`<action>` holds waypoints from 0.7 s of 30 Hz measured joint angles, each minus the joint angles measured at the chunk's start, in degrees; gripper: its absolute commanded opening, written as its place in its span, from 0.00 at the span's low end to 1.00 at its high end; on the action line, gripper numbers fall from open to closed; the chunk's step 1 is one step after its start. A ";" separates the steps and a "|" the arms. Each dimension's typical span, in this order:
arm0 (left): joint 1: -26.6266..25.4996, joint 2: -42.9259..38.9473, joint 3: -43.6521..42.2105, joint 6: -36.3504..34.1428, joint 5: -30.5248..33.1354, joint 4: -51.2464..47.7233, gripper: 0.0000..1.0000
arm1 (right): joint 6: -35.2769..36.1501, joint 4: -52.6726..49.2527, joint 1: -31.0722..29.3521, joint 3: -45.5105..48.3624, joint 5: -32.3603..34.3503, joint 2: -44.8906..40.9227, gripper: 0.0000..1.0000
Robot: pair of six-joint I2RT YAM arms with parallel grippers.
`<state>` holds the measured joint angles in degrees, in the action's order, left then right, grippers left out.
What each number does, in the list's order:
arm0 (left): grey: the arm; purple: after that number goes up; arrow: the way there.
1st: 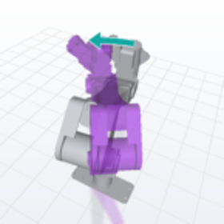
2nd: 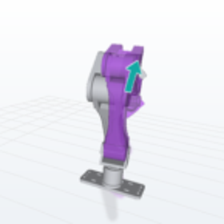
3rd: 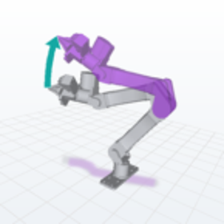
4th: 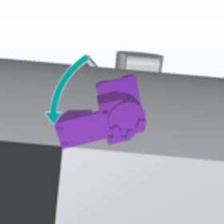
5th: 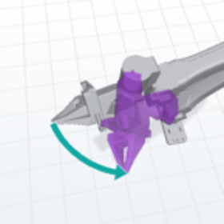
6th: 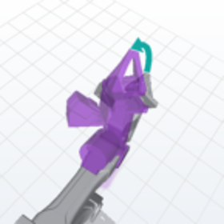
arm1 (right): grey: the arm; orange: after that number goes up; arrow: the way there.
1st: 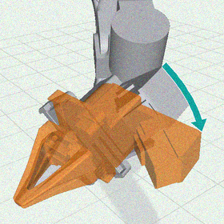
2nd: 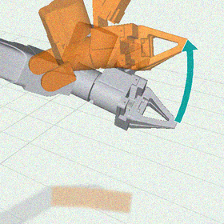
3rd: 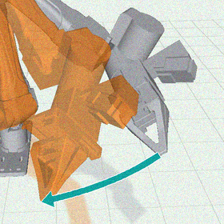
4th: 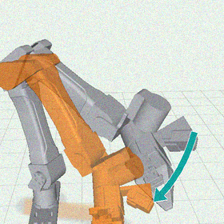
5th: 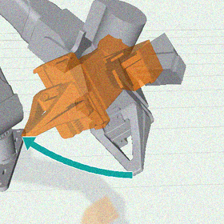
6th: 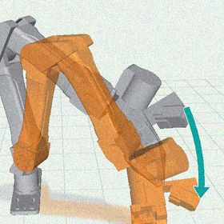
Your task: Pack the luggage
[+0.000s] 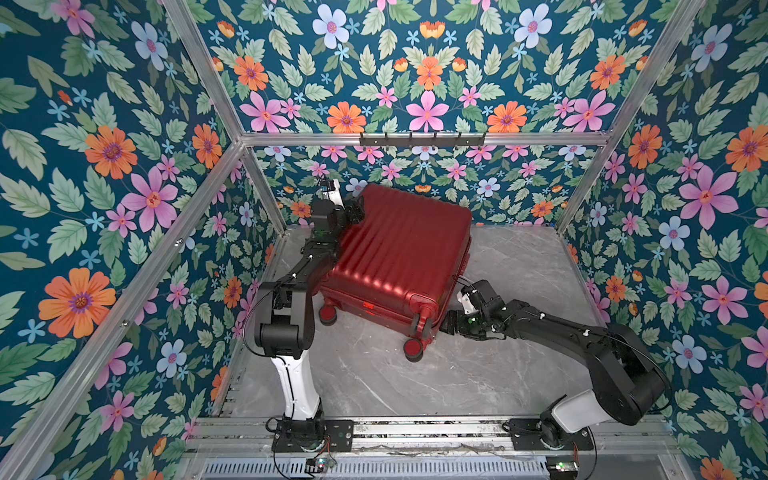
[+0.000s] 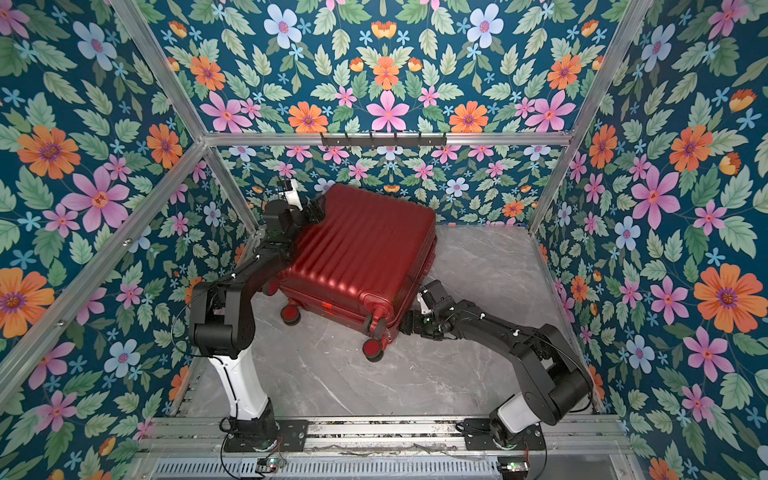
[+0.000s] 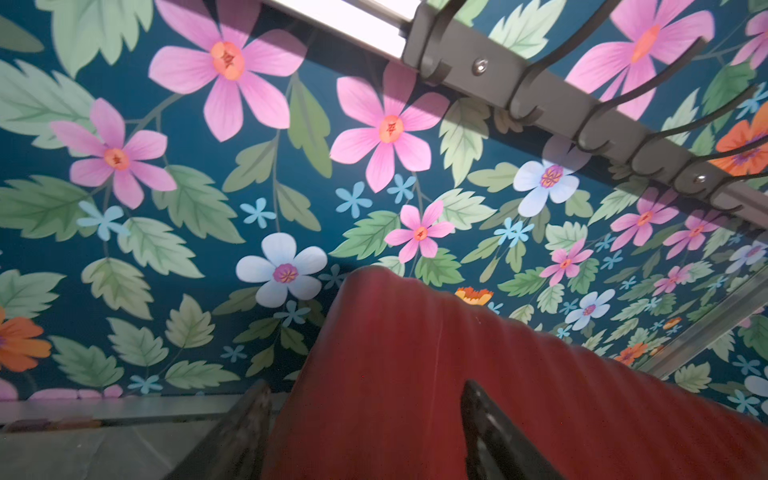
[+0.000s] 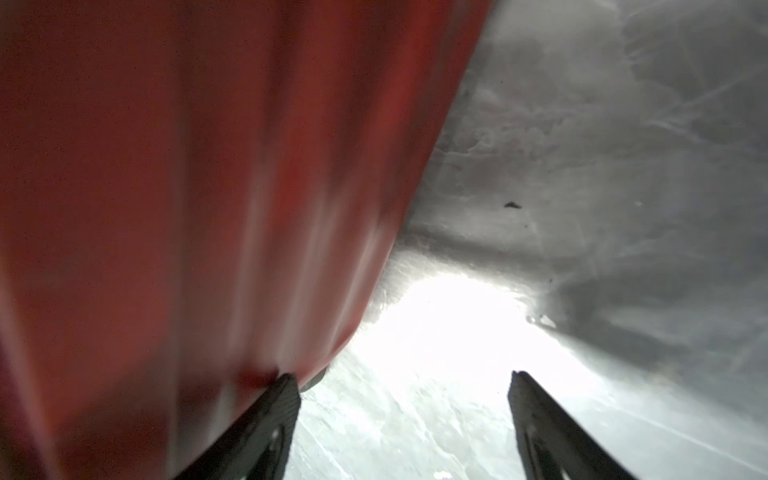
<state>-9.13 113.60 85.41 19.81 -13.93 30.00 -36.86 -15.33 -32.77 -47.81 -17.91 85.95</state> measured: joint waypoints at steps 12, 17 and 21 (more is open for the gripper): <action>-2.64 -16.96 -7.91 1.44 3.26 -13.55 0.74 | 0.04 -4.50 1.18 4.15 2.80 -10.71 0.88; -7.43 -33.18 -14.56 -1.11 8.92 -22.23 0.76 | 0.07 -7.65 1.62 5.29 3.28 -17.53 0.83; -17.27 -46.97 -22.91 -1.86 13.42 -28.76 0.80 | 0.00 -9.16 1.70 5.57 1.92 -21.97 0.77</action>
<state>-26.39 66.63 62.50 17.96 -0.51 1.23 -36.86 -24.49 -31.07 -42.24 -15.99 63.99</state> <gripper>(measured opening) 0.788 0.788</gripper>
